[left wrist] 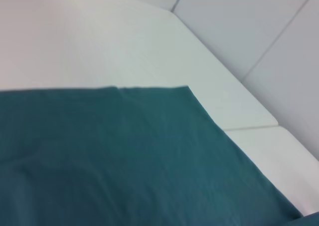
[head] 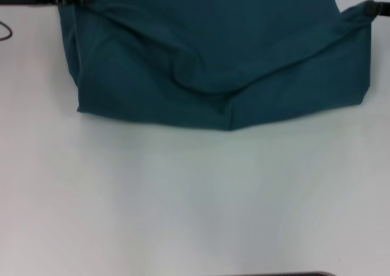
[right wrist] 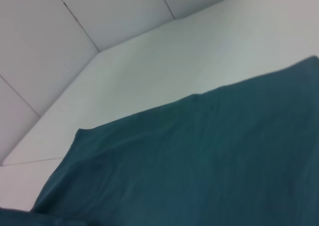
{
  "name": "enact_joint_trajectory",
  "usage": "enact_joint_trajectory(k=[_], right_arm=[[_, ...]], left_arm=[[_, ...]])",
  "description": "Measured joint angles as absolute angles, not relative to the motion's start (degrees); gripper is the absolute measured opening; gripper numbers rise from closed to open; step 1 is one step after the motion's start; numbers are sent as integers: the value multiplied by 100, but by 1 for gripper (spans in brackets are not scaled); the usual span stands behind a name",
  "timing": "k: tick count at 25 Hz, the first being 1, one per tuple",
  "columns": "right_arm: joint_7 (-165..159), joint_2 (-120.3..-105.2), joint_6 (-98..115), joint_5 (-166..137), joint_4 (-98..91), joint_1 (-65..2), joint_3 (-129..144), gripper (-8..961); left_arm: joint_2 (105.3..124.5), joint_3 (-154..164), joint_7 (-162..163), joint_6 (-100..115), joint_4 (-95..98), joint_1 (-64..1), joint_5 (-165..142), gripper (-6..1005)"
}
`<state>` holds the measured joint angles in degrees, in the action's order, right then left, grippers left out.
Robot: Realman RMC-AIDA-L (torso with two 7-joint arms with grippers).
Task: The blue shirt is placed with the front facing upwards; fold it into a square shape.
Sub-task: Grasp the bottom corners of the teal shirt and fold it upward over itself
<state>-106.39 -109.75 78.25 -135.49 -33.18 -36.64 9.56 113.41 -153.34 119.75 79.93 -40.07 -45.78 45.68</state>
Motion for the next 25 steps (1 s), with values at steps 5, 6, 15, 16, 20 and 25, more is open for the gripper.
enact_joint_trajectory(k=[5,6,15,16,20,25], right_arm=[[-10652,-10976,7514,-13540,-3314,-3923,1106,29],[-10655,-10976,7466,-13538,-3313,-3970,1120,29],[-10829,-10919,7192,-13340,-3366,-4239,1475,30],[-10849,-10899,7185,-13279,-3385,-4250,1521,30],[-10880,-10834,7176,-13112,-3416,-4265,1642,30],[-10886,-10852,7001,-13101,-3339,-4246,1741,30]], left_arm=[[11324,-15318,11980,7582,-3862,-4725,4644,2],[11324,-15318,11980,7582,-3862,-4725,4644,2],[11278,-15322,12069,7191,-3849,-4928,4803,2],[11275,-15322,12075,7179,-3856,-4937,4808,2],[11262,-15317,12082,7060,-3854,-4953,4931,2],[11299,-15309,12060,6866,-3732,-4868,4947,2]])
